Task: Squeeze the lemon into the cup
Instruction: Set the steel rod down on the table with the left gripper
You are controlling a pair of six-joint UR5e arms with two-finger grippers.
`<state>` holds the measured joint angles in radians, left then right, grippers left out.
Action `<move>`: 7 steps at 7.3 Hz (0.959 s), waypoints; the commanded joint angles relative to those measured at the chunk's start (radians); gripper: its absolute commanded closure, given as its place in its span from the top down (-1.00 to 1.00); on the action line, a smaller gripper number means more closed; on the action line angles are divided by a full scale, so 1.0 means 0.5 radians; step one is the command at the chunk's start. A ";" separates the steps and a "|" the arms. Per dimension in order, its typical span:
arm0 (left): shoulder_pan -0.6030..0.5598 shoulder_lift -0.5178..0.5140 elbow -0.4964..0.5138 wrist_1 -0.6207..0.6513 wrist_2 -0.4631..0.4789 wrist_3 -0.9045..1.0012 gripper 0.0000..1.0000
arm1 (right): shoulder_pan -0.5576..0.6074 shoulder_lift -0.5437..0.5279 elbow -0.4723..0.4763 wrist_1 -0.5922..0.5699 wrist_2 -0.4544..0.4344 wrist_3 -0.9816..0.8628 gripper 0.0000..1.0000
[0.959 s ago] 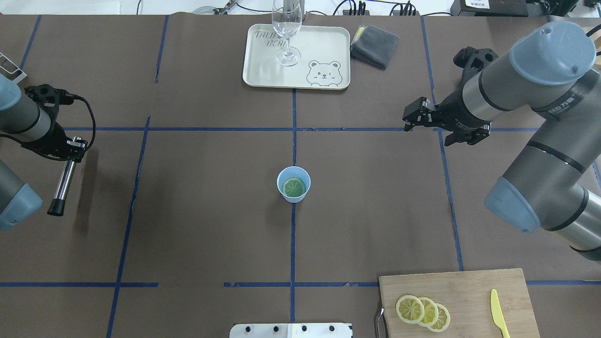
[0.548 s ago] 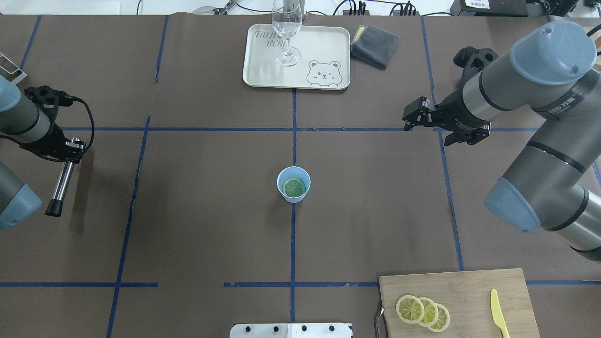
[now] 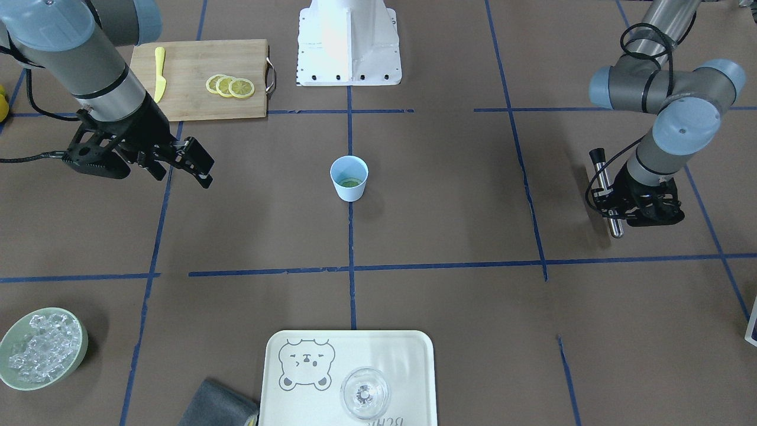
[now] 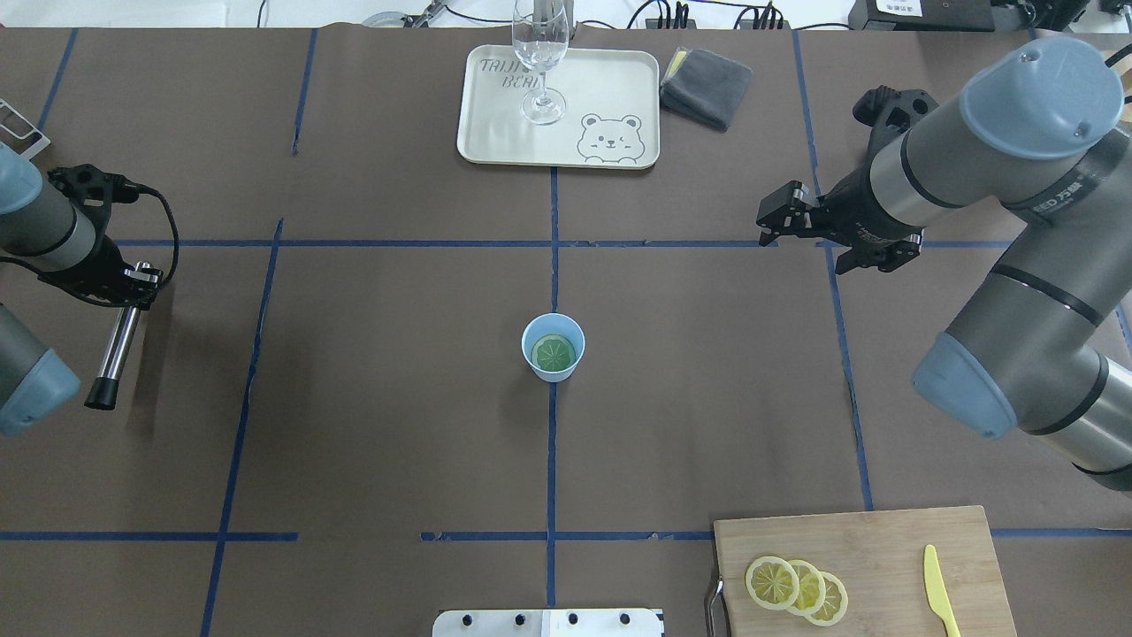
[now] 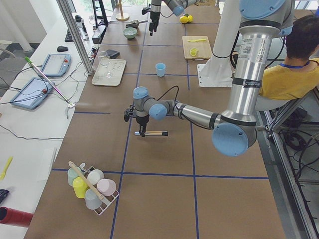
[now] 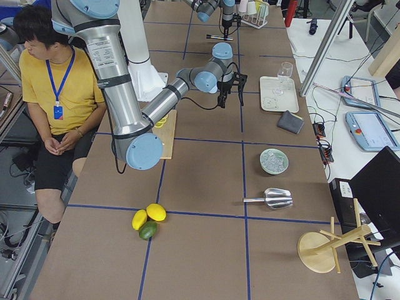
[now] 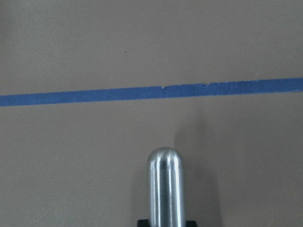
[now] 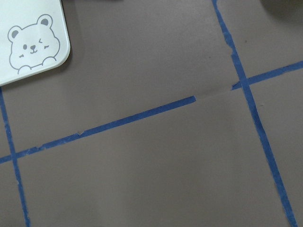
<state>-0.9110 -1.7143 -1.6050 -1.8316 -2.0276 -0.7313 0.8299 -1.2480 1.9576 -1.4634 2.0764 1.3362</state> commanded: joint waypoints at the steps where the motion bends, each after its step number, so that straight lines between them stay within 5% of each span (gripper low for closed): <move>1: 0.003 -0.001 0.004 0.000 0.002 0.002 -0.69 | 0.000 0.005 0.002 0.000 0.001 0.000 0.99; 2: 0.003 -0.001 0.022 0.000 0.002 0.002 -0.38 | 0.000 0.008 0.002 0.000 0.001 0.003 0.99; 3: 0.003 -0.004 0.025 0.000 0.002 0.002 -0.36 | 0.000 0.008 0.002 0.000 0.004 0.003 0.99; 4: 0.006 -0.011 0.025 0.000 0.005 0.002 0.12 | 0.000 0.008 0.006 0.000 0.004 0.003 0.99; 5: 0.006 -0.011 0.022 0.000 0.005 -0.004 0.99 | 0.000 0.011 0.009 0.000 0.007 0.003 0.99; 7: -0.003 -0.029 -0.026 0.012 0.012 0.005 1.00 | 0.000 0.014 0.015 0.000 0.007 0.003 0.99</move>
<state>-0.9100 -1.7217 -1.6027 -1.8303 -2.0235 -0.7299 0.8299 -1.2423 1.9625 -1.4634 2.0798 1.3376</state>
